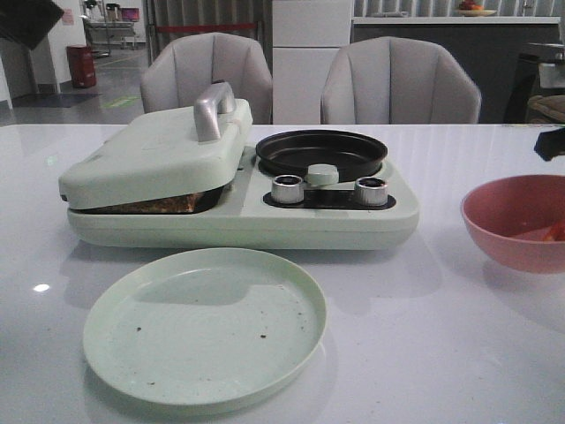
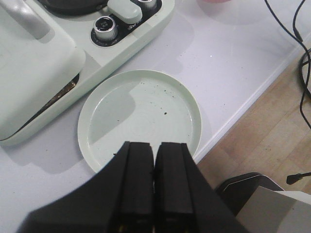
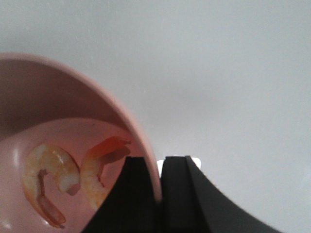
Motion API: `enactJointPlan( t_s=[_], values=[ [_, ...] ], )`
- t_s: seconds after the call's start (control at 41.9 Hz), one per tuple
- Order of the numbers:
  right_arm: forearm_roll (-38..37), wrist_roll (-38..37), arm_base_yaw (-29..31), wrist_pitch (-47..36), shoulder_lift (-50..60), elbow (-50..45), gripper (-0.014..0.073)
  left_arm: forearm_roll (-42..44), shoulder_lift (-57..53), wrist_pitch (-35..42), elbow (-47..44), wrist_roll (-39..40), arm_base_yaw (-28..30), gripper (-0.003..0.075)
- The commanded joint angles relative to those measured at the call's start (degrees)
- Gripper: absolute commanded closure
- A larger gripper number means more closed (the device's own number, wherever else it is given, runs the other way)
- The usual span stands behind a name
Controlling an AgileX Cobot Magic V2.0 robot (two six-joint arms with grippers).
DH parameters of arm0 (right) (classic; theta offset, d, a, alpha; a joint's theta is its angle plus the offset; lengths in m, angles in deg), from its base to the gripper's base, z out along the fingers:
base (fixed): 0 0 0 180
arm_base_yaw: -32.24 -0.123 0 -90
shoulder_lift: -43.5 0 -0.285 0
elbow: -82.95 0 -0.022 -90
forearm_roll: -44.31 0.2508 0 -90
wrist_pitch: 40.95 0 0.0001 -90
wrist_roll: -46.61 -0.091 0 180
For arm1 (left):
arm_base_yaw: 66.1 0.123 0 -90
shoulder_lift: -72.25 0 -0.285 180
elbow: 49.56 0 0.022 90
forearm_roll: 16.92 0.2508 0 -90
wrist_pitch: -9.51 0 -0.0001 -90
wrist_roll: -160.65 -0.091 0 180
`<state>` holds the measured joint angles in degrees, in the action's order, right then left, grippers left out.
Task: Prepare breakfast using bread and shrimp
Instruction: 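Lift the pink bowl with the right gripper over the frying pan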
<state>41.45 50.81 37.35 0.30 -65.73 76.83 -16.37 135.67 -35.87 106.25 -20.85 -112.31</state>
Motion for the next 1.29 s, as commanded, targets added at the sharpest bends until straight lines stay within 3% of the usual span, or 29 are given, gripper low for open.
enactJointPlan(
  t_s=[0.0, 0.167, 0.287, 0.454, 0.621, 0.812, 0.884, 1.266],
  values=[
    [-2.14, 0.42, -2.28, -0.94, 5.10, 6.12, 0.0541, 0.00, -0.35, 4.17, 1.47, 0.56, -0.40, 0.0608],
    [-11.16, -0.87, -10.93, 0.32, 5.71, 16.29, 0.0540, 0.00, -0.35, 4.17, 1.47, 0.56, -0.40, 0.0608],
    [-24.32, -8.82, -19.02, -1.12, 5.61, 22.19, 0.0540, 0.00, -0.35, 4.17, 1.47, 0.56, -0.40, 0.0608],
    [-48.46, -23.22, -28.33, -3.35, 3.78, 26.89, 0.0540, 0.00, -0.35, 4.17, 1.47, 0.56, -0.40, 0.0608],
    [-76.12, -38.03, -34.49, -0.14, -0.40, 28.30, 0.0540, 0.00, -0.35, 4.17, 1.47, 0.56, -0.40, 0.0608],
    [-96.68, -47.25, -38.14, 8.22, -6.13, 28.30, 0.0540, 0.00, -0.35, 4.17, 1.47, 0.56, -0.40, 0.0608],
    [-100.22, -48.06, -39.17, 11.30, -8.01, 28.30, 0.0540, 0.00, -0.35, 4.17, 1.47, 0.56, -0.40, 0.0608],
    [-100.22, -45.87, -40.78, 15.93, -9.93, 31.71, 0.0540, 0.00, -0.35, 4.17, 1.47, 0.56, -0.40, 0.0608]
  ],
)
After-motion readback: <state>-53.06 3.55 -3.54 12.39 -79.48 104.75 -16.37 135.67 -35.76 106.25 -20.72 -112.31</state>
